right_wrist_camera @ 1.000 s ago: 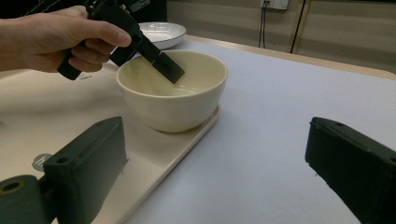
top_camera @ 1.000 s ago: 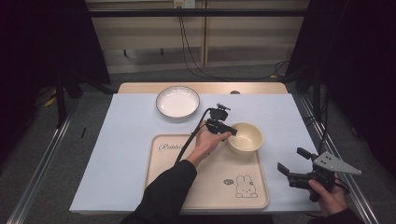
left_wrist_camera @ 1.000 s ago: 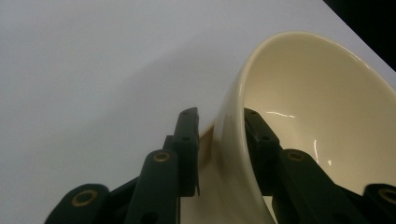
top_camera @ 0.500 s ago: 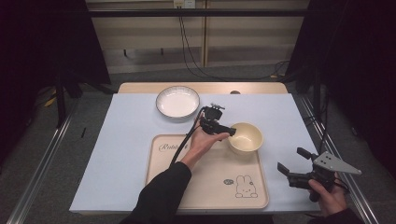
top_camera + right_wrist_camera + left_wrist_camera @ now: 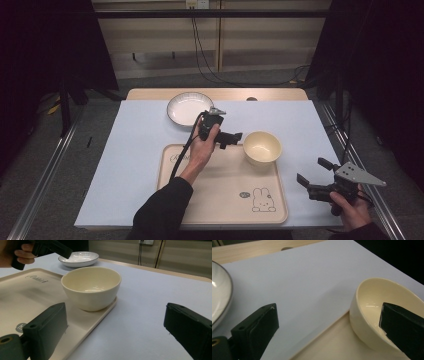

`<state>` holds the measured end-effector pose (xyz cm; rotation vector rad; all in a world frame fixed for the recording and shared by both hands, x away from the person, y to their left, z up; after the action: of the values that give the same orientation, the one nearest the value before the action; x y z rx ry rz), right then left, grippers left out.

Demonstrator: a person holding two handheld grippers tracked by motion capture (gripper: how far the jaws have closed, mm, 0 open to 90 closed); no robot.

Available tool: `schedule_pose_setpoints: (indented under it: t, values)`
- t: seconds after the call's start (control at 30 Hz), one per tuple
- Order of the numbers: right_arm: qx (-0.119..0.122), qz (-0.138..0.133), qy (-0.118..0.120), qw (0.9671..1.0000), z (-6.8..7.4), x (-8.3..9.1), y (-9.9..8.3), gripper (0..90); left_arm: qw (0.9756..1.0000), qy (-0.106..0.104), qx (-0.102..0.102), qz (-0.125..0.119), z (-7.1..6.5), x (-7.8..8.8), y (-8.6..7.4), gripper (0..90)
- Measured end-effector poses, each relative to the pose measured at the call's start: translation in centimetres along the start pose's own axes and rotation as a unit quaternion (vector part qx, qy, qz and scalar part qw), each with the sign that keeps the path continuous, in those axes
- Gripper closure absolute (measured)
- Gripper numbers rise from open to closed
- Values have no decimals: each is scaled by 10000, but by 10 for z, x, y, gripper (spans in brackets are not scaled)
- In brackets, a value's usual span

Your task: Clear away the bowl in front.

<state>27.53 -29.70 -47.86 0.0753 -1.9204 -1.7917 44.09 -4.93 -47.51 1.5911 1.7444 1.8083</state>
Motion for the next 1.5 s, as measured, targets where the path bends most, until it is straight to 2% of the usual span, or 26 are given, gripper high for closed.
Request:
schedule_pose_setpoints:
  t: [0.1,0.17,0.23,0.33,0.43,0.5,0.6,0.67,0.73,0.87,0.97,1.03,1.07,1.1,1.3,1.37,1.43,1.5]
  values:
    - [0,8,-6,10000,0,0,0,45,9998,164,38,-90,6,10,-3,28]
    - [-3,8,3,10000,0,0,0,45,9997,175,74,-122,9,15,-5,26]
    - [-15,15,-4,10000,0,0,0,45,9992,396,-25,-45,14,21,-9,23]
    - [-15,8,-44,10000,-1,-1,0,45,9977,652,-115,-150,20,30,-9,23]
    - [-20,6,-35,10000,-1,-1,0,45,9966,701,-232,-369,22,39,-6,22]
    - [-9,11,-5,10000,0,-1,0,44,9959,763,-291,-401,24,44,-6,23]
    - [-14,5,-1,10000,0,-1,0,45,9958,712,-315,-481,25,51,-6,19]
    - [-12,0,-1,10000,0,0,0,44,9957,782,-251,-426,28,57,-10,22]
    - [-19,7,-2,10000,0,-1,0,44,9951,850,-139,-481,32,64,-12,21]
    - [-15,0,-13,10000,0,-1,0,44,9947,818,-21,-625,38,79,-17,18]
    - [-11,1,-16,10000,0,-1,1,45,9935,1009,-56,-529,43,87,-23,19]
    - [2,1,13,10000,0,-1,1,45,9916,1178,-133,-525,46,93,-24,24]
    - [4,1,-1,10000,0,-1,1,45,9913,1187,-143,-560,48,97,-25,23]
    - [6,-5,-1,10000,0,-1,1,45,9911,1179,-60,-622,48,99,-25,22]
    - [12,0,-5,10000,-1,-2,1,45,9882,1352,-120,-704,53,123,-36,17]
    - [13,-5,-9,10000,-1,-2,1,45,9865,1445,-133,-763,54,131,-39,22]
    - [10,-7,-7,10000,-1,-2,1,45,9868,1395,-37,-817,53,139,-44,26]
    - [11,-2,-5,10000,0,-2,1,45,9876,1360,-122,-772,50,146,-50,17]
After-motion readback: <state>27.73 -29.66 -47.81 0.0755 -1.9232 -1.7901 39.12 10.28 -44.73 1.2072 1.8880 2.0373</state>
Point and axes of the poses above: each handheld gripper's, and its own axes: x roughly backward along the jaws, y roughly out of its top, z roughly to its left, the point moved 9 cm from there along -x, roughly forward along the jaws, and after that the axes turned 4 degrees about -y, right-handed, at the moved point
